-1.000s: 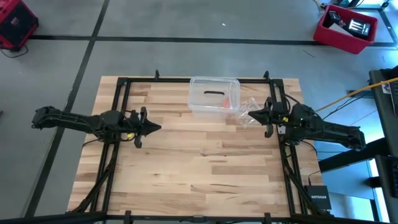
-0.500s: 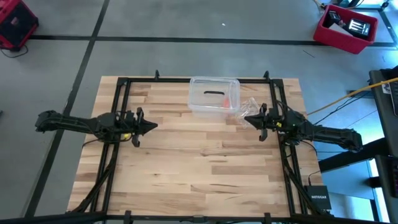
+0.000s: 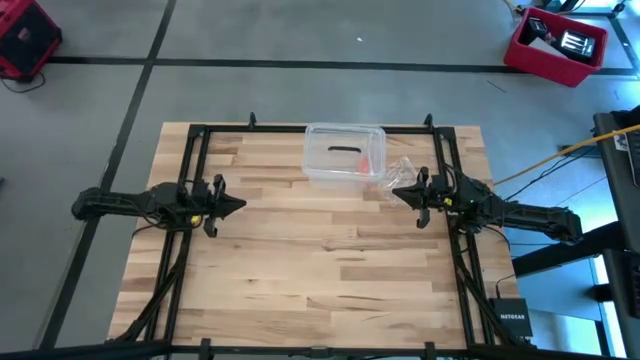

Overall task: Roll bandage
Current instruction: Return to Home Position

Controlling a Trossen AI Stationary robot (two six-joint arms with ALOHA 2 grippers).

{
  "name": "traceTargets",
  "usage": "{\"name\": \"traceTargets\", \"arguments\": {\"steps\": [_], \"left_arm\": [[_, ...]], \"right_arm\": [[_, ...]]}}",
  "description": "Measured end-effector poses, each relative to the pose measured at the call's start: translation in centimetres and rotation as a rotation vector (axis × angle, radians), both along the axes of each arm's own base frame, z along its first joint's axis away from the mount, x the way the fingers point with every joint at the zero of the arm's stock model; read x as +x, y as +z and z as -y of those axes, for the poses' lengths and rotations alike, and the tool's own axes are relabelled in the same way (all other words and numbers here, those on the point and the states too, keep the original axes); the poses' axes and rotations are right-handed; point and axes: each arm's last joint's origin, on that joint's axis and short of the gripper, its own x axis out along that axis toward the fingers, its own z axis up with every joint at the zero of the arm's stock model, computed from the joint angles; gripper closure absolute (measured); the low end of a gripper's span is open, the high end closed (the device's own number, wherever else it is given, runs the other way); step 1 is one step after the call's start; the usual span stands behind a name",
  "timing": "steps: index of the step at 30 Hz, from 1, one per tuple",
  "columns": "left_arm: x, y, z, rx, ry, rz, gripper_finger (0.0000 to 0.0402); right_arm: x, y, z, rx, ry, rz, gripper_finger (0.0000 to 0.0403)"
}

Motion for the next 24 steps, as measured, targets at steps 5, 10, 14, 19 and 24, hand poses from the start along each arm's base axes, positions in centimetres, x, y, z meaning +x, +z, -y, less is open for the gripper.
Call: {"name": "traceTargets", "arguments": {"steps": [5,10,14,19,24], "left_arm": [[0.01,-0.25,0.00,0.017,0.001,-0.026,0.0399],[0.00,-0.22,-0.06,0.024,0.021,-0.024,0.0398],[0.02,-0.40,-0.07,0.017,0.027,-0.042,0.0398],[0.05,-0.43,-0.07,0.022,0.028,-0.046,0.0398],[0.05,-0.42,-0.07,0.022,0.028,-0.046,0.0398]], "right_arm": [[0.01,-0.27,0.00,0.006,0.000,-0.027,0.0400],[0.00,-0.34,0.00,0.008,0.000,-0.032,0.0394],[0.00,-0.23,0.00,0.002,0.000,-0.021,0.0392],[-0.37,0.22,-0.08,-0.020,0.001,0.031,0.0392],[-0.86,0.06,-0.18,-0.053,0.005,0.026,0.0391]]}}
